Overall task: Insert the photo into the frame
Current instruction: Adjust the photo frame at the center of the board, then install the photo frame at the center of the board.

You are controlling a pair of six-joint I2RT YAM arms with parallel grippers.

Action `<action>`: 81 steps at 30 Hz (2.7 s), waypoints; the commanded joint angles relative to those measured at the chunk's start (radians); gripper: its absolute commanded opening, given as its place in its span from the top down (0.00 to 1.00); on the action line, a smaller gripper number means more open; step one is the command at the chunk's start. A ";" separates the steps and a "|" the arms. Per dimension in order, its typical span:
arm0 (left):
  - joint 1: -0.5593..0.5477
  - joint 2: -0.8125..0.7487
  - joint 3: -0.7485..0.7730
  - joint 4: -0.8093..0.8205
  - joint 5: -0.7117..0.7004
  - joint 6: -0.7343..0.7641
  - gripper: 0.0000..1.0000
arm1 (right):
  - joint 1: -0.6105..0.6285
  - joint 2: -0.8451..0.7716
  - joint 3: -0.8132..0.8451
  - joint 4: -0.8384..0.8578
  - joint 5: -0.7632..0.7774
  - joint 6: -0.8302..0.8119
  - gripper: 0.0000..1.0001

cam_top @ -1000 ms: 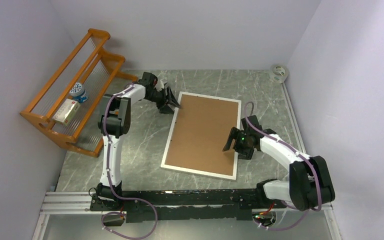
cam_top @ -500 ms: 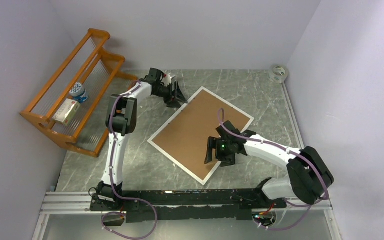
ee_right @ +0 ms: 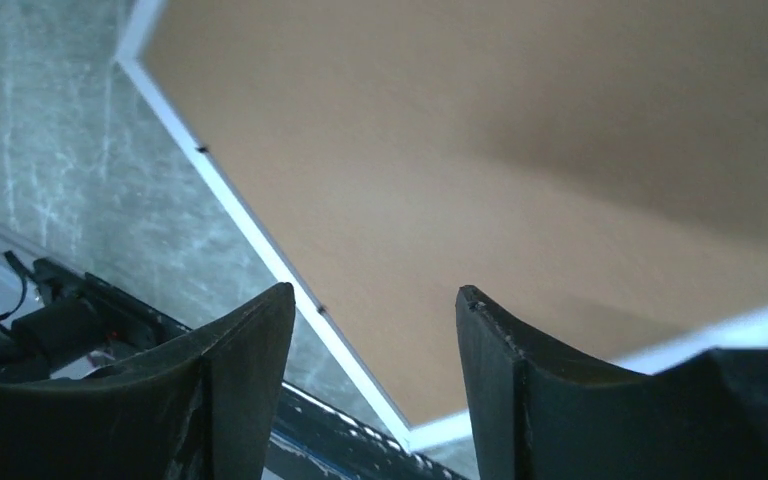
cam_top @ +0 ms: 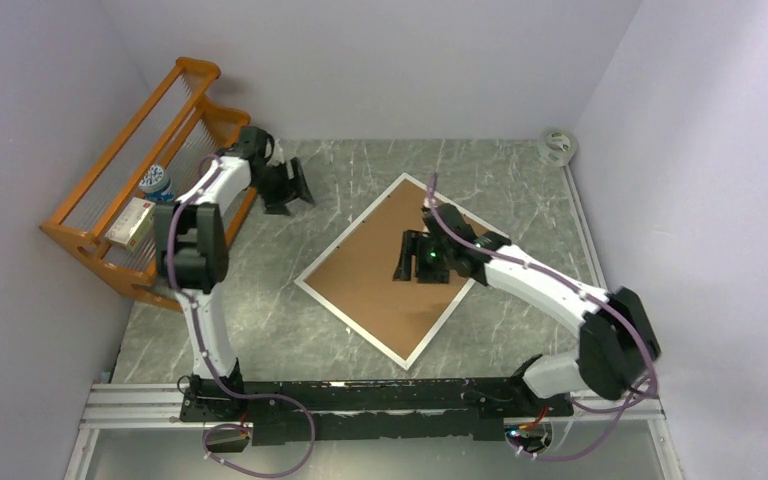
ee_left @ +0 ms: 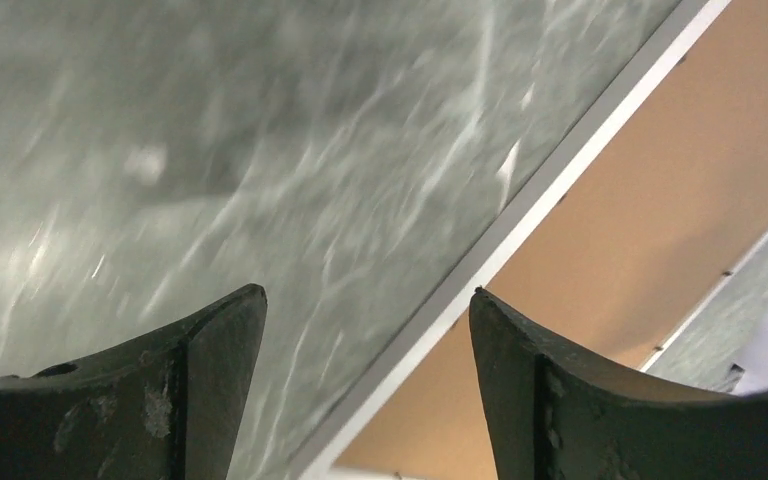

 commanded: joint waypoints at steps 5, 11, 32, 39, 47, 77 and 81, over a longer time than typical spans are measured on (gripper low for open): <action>0.006 -0.419 -0.507 0.046 -0.135 -0.083 0.38 | 0.068 0.376 0.338 0.211 -0.359 -0.231 0.45; 0.011 -0.557 -0.742 0.158 -0.014 -0.169 0.45 | 0.146 0.641 0.584 0.173 -0.524 -0.284 0.65; 0.009 -0.428 -0.884 0.184 -0.032 -0.236 0.61 | 0.168 0.909 0.668 0.193 -0.654 -0.205 0.84; 0.010 -0.430 -0.879 0.163 -0.058 -0.231 0.63 | 0.120 0.930 0.644 0.190 -0.649 -0.193 0.84; 0.010 -0.431 -0.870 0.155 -0.054 -0.228 0.63 | 0.105 0.991 0.675 0.094 -0.621 -0.251 0.83; 0.009 -0.447 -0.856 0.121 -0.077 -0.219 0.64 | 0.074 0.916 0.580 0.078 -0.258 -0.360 0.49; 0.009 -0.477 -0.849 0.133 -0.062 -0.219 0.61 | 0.047 0.767 0.577 0.131 -0.211 -0.326 0.49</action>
